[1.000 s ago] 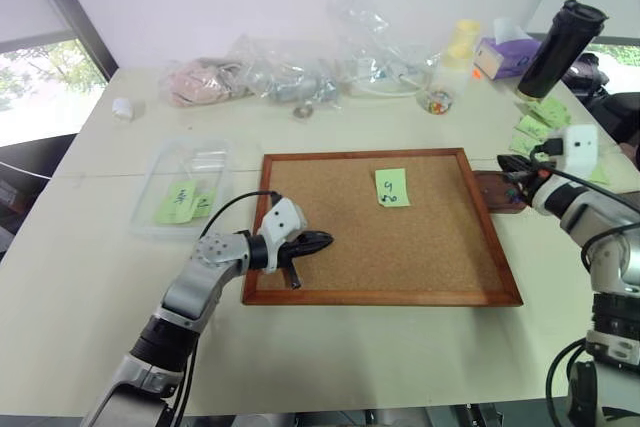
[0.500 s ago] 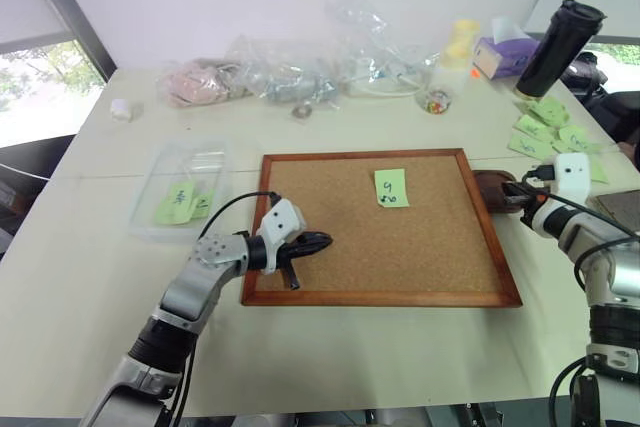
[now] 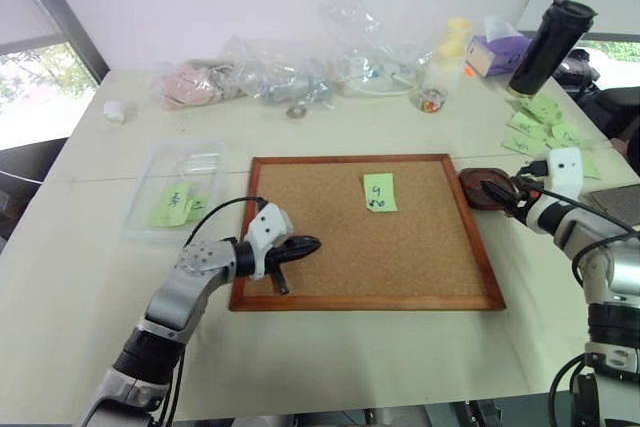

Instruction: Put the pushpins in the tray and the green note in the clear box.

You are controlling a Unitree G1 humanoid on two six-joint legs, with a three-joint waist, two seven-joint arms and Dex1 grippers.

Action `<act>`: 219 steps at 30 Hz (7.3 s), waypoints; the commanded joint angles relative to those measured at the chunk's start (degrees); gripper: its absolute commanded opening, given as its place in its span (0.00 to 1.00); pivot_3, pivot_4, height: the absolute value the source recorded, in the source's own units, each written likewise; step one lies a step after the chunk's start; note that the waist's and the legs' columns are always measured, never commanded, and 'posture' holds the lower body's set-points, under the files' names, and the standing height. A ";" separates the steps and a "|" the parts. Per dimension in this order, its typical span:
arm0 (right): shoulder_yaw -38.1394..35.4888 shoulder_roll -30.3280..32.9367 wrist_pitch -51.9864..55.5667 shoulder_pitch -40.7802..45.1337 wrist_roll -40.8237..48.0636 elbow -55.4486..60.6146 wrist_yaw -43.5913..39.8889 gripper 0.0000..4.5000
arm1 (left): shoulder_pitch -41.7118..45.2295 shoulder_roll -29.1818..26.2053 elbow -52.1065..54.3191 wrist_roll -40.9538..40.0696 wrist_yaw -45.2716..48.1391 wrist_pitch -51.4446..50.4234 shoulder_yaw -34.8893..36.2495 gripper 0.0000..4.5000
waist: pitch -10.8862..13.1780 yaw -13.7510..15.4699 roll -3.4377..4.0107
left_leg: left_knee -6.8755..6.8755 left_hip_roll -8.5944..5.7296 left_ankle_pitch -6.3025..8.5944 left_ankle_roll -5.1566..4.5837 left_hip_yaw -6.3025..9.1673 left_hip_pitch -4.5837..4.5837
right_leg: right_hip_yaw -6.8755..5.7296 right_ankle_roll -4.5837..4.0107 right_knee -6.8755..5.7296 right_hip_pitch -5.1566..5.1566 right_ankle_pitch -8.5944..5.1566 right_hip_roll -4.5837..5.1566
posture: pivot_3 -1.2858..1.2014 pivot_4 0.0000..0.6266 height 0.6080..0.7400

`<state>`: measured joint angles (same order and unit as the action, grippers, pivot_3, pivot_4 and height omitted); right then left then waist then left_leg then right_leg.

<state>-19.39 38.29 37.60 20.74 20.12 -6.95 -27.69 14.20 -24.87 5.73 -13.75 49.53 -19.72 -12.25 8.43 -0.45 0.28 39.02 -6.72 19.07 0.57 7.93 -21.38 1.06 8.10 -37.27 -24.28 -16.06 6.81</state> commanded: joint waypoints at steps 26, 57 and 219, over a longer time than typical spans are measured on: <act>-0.45 3.21 -4.39 2.58 -1.18 0.26 -3.38 0.67 | -0.72 -1.24 1.22 0.00 -1.47 -2.35 0.16 0.00 | 0.00 -0.18 0.00 | 0.01 0.00 0.00 0.00 -0.01 0.00 | 0.00 0.00 -0.01 0.00 0.00 0.00 | 0.52 0.24 1.00; 22.95 -8.66 -4.32 4.56 -2.32 11.16 -9.15 0.67 | -0.45 -0.89 1.45 0.17 -2.28 -2.35 0.02 0.00 | 0.01 -0.13 0.01 | 0.04 -0.02 0.00 0.00 0.03 -0.01 | -0.01 0.00 0.00 -0.01 0.00 0.00 | 0.52 0.24 1.00; 1.86 7.09 -4.25 4.14 1.54 5.24 -12.77 0.42 | 10.75 4.94 4.11 -19.72 -4.28 -21.07 8.99 0.00 | 0.08 0.84 -0.12 | 0.08 -0.06 0.00 0.01 -0.03 -0.06 | 0.01 0.00 0.01 -0.05 0.00 0.03 | 0.52 0.24 1.00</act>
<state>-16.31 44.32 30.57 25.06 17.94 -8.48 -38.58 24.61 -19.67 7.27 -32.29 45.38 -41.07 -4.96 8.52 0.39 0.16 39.10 -6.77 19.07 0.58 7.91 -21.45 1.07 8.10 -37.25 -24.32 -16.06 6.83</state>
